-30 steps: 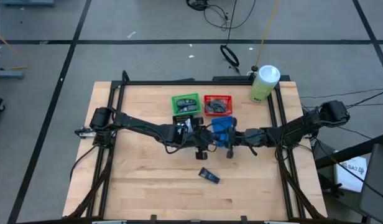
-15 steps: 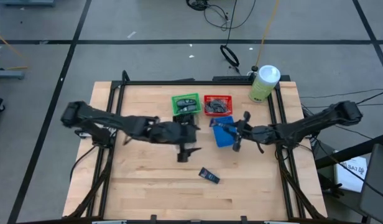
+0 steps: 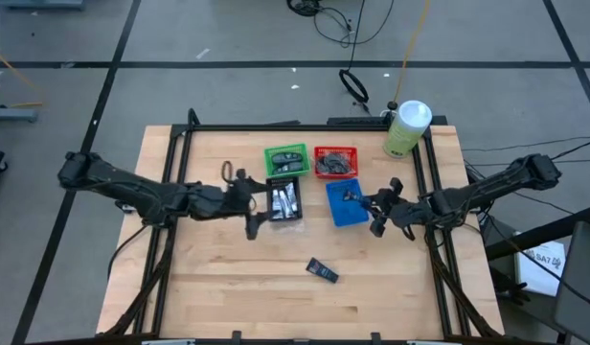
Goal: Pick & Place Travel size toiletries
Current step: Put the bottom blue shave cream into the blue bin
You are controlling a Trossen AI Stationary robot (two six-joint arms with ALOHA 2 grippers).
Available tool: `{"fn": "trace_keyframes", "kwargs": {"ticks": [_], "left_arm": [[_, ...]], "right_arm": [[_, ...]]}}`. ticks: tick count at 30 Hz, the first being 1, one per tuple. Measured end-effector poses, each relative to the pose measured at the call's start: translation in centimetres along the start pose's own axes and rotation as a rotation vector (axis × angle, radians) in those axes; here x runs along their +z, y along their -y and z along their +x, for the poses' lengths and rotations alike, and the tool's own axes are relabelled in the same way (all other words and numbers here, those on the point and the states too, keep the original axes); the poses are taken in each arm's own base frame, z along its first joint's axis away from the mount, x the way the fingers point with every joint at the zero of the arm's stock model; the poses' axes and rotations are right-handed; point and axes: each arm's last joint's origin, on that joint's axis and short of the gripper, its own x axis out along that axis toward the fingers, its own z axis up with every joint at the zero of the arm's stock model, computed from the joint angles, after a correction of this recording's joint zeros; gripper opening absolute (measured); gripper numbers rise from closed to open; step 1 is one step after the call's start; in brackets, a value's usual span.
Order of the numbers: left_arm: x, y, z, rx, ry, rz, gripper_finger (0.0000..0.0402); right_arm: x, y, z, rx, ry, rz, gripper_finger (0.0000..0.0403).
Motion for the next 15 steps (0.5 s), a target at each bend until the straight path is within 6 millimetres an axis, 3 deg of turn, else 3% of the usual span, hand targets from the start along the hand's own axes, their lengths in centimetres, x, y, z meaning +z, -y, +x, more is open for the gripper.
{"fn": "trace_keyframes", "kwargs": {"ticks": [6, 15], "left_arm": [[-0.5, -0.7, -1.2, 0.021, 0.066, -0.04, 0.0319], [-0.3, -0.8, -1.2, 0.025, 0.084, -0.029, 0.0311]], "right_arm": [[-0.5, -0.2, 0.7, -0.025, -0.041, 0.021, 0.0121], [-0.9, -1.3, 2.6, -0.01, -0.069, -0.033, 0.0125]]}}
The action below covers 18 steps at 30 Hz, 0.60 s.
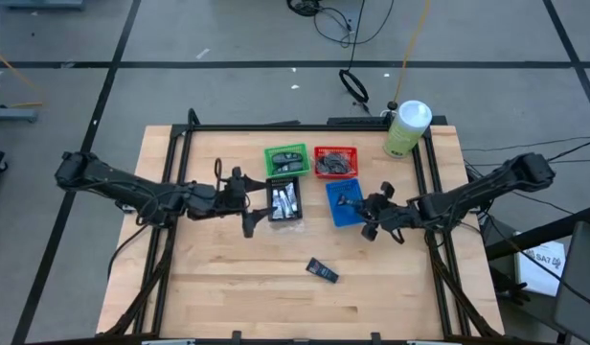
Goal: Pick & Place Travel size toiletries
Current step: Put the bottom blue shave cream into the blue bin, then put the blue shave cream into the blue bin
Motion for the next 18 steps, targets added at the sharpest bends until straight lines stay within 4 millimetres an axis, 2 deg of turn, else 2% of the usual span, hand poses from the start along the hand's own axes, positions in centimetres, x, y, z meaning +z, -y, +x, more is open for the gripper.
{"fn": "trace_keyframes", "kwargs": {"ticks": [14, 18], "left_arm": [[-0.3, 0.0, 0.3, 0.005, -0.014, 0.007, 0.0312], [-0.9, 0.3, 0.9, -0.021, -0.045, -0.006, 0.0311]], "right_arm": [[0.6, 0.4, 0.9, -0.029, 0.033, -0.002, 0.0203], [1.4, 0.2, 0.4, 0.058, 0.085, 0.0, 0.0216]]}}
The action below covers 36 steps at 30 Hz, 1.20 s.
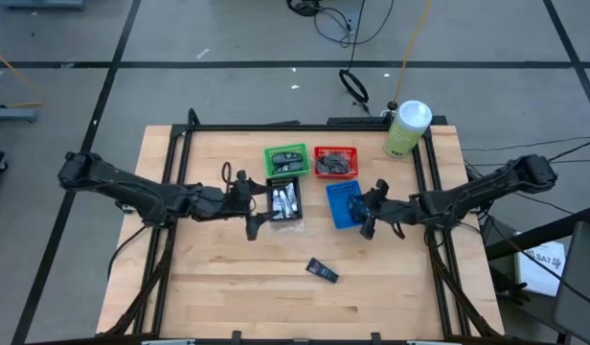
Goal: Pick & Place Travel size toiletries
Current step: Put the blue shave cream into the blue bin
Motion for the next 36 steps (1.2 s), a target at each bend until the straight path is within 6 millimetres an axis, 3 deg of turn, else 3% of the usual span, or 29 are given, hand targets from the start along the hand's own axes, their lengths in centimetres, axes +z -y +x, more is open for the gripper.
{"fn": "trace_keyframes", "kwargs": {"ticks": [7, 11, 16, 22, 25, 31, 36], "left_arm": [[-2.5, 0.1, 2.1, 0.01, -0.126, -0.043, 0.031], [-4.3, 1.1, 3.8, -0.158, -0.205, -0.054, 0.031], [-4.9, 4.1, 7.3, -0.303, -0.263, 0.085, 0.031], [-6.8, 8.1, 12.2, -0.399, -0.484, 0.406, 0.031], [-7.6, 9.8, 14.2, -0.443, -0.563, 0.488, 0.031], [-8.7, 11.3, 17.0, -0.497, -0.567, 0.542, 0.031], [-11.1, 11.6, 18.3, -0.497, -0.571, 0.561, 0.031]], "right_arm": [[2.8, -0.5, -1.9, 0.257, 0.217, 0.008, 0.0214], [3.6, -0.6, -2.8, 0.357, 0.283, 0.008, 0.0209], [3.1, -0.5, -2.7, 0.362, 0.273, -0.018, 0.0208], [2.6, -0.1, -2.3, 0.345, 0.275, 0.01, 0.0208], [2.6, 0.0, -2.3, 0.356, 0.308, 0.029, 0.0208], [2.0, 0.1, -2.2, 0.362, 0.325, 0.041, 0.0208], [1.2, 0.0, -2.0, 0.373, 0.323, 0.034, 0.0208]]}}
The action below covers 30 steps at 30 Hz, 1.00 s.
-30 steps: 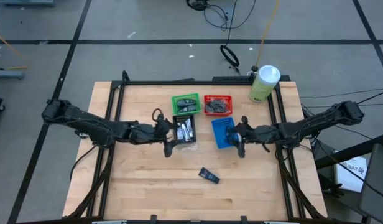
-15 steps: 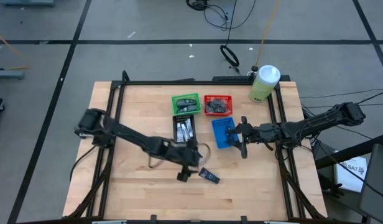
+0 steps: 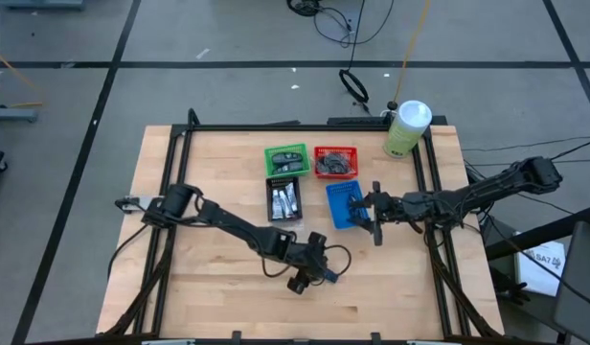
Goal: Pick & Place Travel size toiletries
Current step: Put the blue shave cream into the blue bin
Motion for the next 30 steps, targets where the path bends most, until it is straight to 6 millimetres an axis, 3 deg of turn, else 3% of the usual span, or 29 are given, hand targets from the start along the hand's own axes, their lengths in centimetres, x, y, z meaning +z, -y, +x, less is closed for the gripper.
{"fn": "trace_keyframes", "kwargs": {"ticks": [4, 14, 24, 30], "left_arm": [[-1.0, 0.1, 1.3, 0.004, -0.035, -0.014, 0.031], [-1.9, -0.6, 2.1, -0.008, -0.054, -0.124, 0.0299], [-2.2, -0.6, 2.3, -0.054, -0.06, -0.254, 0.0142], [-1.8, -0.5, 1.8, 0.057, -0.072, -0.158, 0.0079]], "right_arm": [[-0.2, 0.0, -0.1, 0.012, 0.03, -0.001, 0.0208], [-0.1, -0.1, -0.2, 0.046, 0.059, 0.008, 0.0208], [0.0, -0.1, -0.2, 0.05, 0.069, 0.019, 0.0208], [0.1, -0.5, -0.3, 0.163, 0.064, 0.072, 0.0208]]}}
